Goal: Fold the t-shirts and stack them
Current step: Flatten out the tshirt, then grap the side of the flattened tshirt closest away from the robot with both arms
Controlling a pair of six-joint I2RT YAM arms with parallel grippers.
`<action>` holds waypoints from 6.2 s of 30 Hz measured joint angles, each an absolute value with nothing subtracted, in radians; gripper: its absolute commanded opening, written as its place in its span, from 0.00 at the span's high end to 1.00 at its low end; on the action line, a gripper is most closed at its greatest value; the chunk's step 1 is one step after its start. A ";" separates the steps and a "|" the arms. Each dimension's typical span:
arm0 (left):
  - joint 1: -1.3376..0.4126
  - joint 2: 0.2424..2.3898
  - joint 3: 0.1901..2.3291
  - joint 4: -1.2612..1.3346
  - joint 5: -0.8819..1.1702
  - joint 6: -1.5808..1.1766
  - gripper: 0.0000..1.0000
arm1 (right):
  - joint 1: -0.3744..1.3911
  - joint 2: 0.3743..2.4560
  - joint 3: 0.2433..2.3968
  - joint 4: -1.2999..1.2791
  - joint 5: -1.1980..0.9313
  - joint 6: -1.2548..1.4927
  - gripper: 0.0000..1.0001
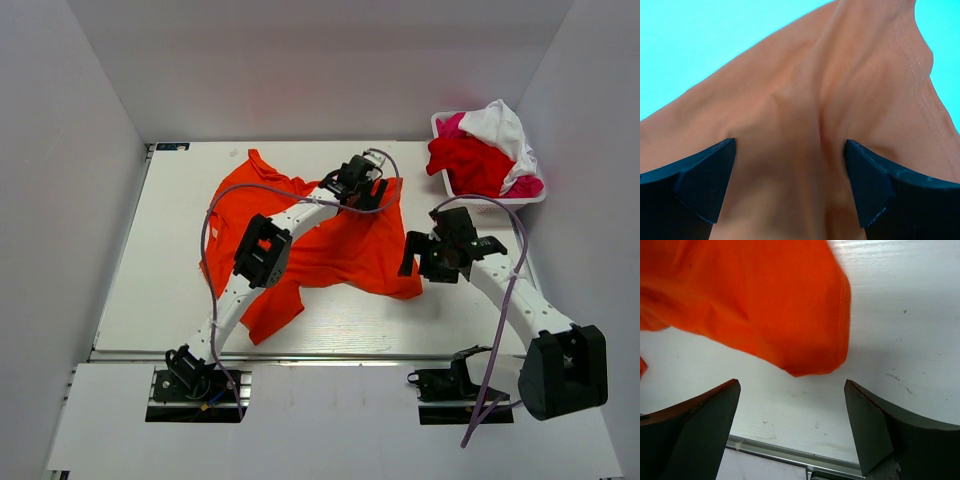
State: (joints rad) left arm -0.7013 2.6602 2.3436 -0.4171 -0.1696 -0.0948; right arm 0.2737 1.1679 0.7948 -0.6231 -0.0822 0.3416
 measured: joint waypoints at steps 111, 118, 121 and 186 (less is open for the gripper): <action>-0.285 2.496 2.076 -0.393 -0.073 -0.051 0.00 | 0.193 2.410 1.989 -0.368 0.024 0.205 0.10; -0.284 2.400 2.004 -0.476 -0.063 -0.075 0.00 | 0.216 2.282 1.911 -0.391 -0.039 0.136 0.10; -0.284 2.220 1.830 -0.522 -0.076 -0.127 0.00 | 0.238 2.123 1.785 -0.382 -0.061 0.133 0.10; -0.372 1.183 0.547 -0.704 0.107 -0.666 1.00 | 0.257 1.302 0.593 -0.340 0.098 0.538 1.00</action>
